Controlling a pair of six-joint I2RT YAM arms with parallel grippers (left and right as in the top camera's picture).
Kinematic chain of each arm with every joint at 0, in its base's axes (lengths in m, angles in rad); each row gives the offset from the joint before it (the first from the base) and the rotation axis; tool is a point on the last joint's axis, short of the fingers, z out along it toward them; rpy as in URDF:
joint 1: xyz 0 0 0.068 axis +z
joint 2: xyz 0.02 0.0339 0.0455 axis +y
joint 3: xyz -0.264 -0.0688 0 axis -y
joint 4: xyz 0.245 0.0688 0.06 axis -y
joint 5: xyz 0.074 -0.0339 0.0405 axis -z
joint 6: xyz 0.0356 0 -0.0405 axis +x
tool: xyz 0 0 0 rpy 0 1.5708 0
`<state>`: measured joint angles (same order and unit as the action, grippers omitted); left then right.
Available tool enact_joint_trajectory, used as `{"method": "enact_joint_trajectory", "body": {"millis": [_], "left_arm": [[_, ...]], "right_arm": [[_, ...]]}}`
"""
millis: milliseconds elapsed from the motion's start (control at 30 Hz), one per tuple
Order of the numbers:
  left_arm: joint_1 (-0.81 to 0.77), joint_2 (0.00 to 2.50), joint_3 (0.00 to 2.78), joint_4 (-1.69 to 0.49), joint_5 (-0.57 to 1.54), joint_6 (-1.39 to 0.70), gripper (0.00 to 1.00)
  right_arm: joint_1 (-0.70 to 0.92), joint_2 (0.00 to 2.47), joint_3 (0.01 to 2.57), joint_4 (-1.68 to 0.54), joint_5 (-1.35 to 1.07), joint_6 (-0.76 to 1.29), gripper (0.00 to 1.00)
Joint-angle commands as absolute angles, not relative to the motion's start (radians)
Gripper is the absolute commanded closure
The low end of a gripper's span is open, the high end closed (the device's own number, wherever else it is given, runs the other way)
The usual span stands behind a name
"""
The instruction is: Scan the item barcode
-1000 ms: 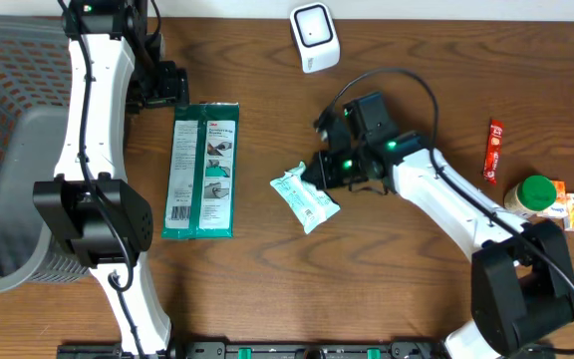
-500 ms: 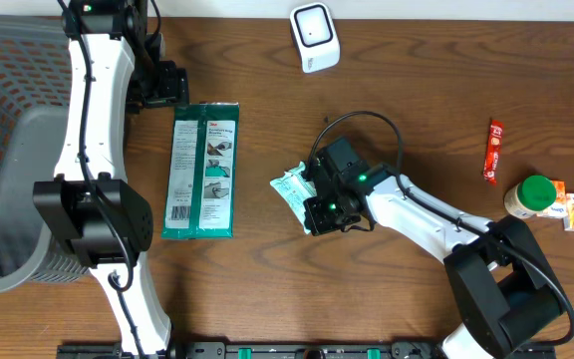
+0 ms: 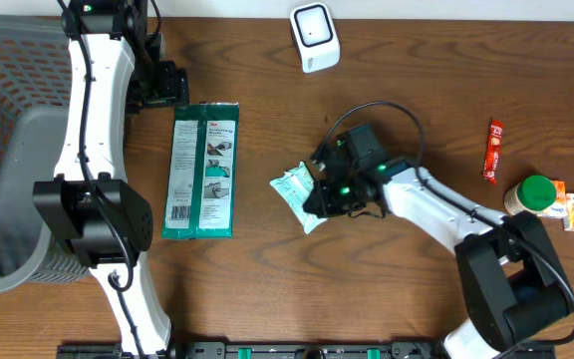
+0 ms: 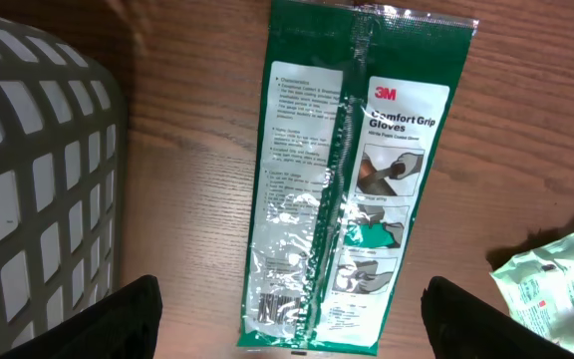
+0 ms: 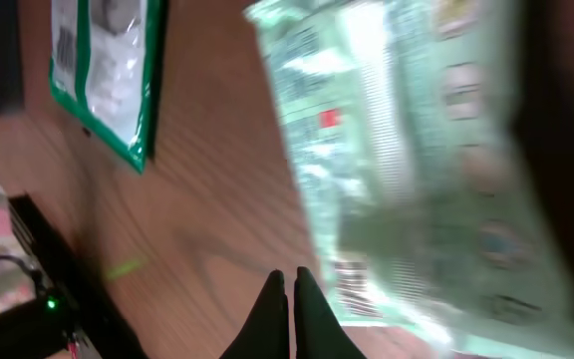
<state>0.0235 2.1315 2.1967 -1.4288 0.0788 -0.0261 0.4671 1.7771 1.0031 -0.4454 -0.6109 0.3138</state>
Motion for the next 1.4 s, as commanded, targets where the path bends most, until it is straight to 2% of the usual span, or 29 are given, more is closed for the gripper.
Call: {"method": "enact_joint_trajectory", "body": {"millis": [0, 433, 733, 867, 933, 1033, 1067, 1100, 1200, 1367], "left_arm": [[0.027, 2.104, 2.196, -1.431, 0.073, -0.028, 0.16], [0.027, 2.104, 2.196, -1.431, 0.073, -0.028, 0.16], [0.027, 2.104, 2.196, -1.431, 0.073, -0.028, 0.16], [0.027, 2.104, 2.196, -1.431, 0.073, -0.028, 0.16], [0.027, 2.104, 2.196, -1.431, 0.073, -0.028, 0.16], [0.027, 2.104, 2.196, -1.431, 0.073, -0.028, 0.16], [0.027, 2.104, 2.196, -1.431, 0.073, -0.028, 0.16], [0.027, 2.104, 2.196, -1.431, 0.073, -0.028, 0.16], [0.027, 2.104, 2.196, -1.431, 0.073, -0.028, 0.16], [0.027, 2.104, 2.196, -1.431, 0.073, -0.028, 0.16]], "right_arm": [[0.450, 1.785, 1.005, -0.456, -0.591, 0.310, 0.99], [0.533, 1.786, 0.959, -0.448, -0.407, 0.371, 0.99], [0.559, 1.769, 0.958, -0.438, -0.447, 0.383, 0.98], [0.536, 1.713, 1.009, -0.451, -0.572, 0.299, 0.90], [0.516, 1.663, 1.047, -0.470, -0.581, 0.265, 0.82], [0.490, 1.611, 1.075, -0.471, -0.569, 0.226, 0.62], [0.478, 1.591, 1.084, -0.461, -0.520, 0.226, 0.50], [0.476, 1.588, 1.083, -0.448, -0.474, 0.226, 0.45], [0.483, 1.602, 1.082, -0.427, -0.339, 0.200, 0.42], [0.516, 1.705, 1.082, -0.395, -0.277, 0.113, 0.46]]}}
